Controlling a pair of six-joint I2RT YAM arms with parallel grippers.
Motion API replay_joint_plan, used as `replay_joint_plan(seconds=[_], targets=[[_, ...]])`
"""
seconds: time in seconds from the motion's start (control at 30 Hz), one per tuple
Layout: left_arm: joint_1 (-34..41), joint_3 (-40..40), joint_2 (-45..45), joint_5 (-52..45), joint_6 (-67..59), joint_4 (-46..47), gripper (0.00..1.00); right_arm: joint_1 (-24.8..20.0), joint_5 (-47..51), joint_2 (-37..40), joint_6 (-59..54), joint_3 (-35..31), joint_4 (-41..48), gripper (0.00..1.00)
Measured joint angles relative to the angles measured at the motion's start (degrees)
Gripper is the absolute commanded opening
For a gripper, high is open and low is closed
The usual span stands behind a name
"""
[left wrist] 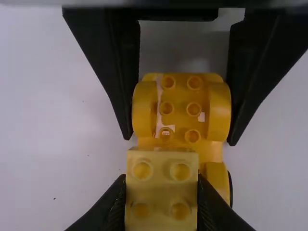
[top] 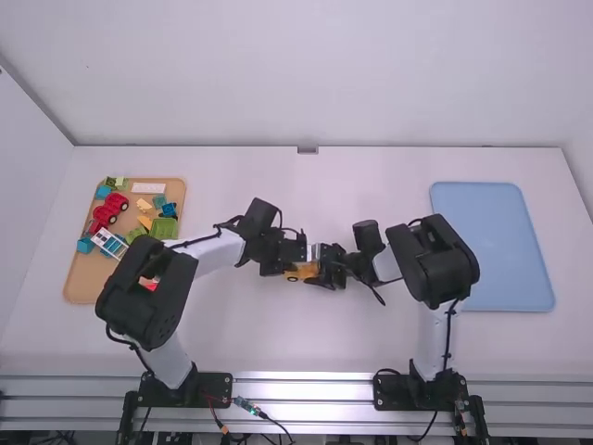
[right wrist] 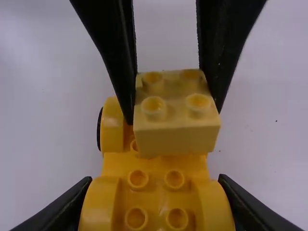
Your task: Assemble lego blocks to make yellow taxi
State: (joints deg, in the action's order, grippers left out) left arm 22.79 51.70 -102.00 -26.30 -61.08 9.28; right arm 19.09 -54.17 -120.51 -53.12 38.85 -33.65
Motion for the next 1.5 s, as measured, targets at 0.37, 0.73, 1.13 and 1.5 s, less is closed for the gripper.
replay_joint_plan(seconds=[0.37,0.73,1.13,1.5], targets=[[0.0,0.09,0.0,-0.2,-0.24,0.76,0.02,-1.16,-0.83,-0.02,-0.42,-0.31,0.44,0.53],[-0.02,0.48,0.0,-0.66,-0.46,2.4,0.02,-1.14,-1.27,0.0,-0.98,-0.59,0.15,0.53],[0.0,3.78,-0.96,-0.35,-0.46,9.84,0.02,-1.11,-2.03,-0.02,-1.97,-0.13,2.23,0.53],[0.0,2.69,-1.03,-2.58,-0.46,5.9,0.02,-1.16,-1.4,-0.02,-1.01,-0.9,-0.72,0.52]])
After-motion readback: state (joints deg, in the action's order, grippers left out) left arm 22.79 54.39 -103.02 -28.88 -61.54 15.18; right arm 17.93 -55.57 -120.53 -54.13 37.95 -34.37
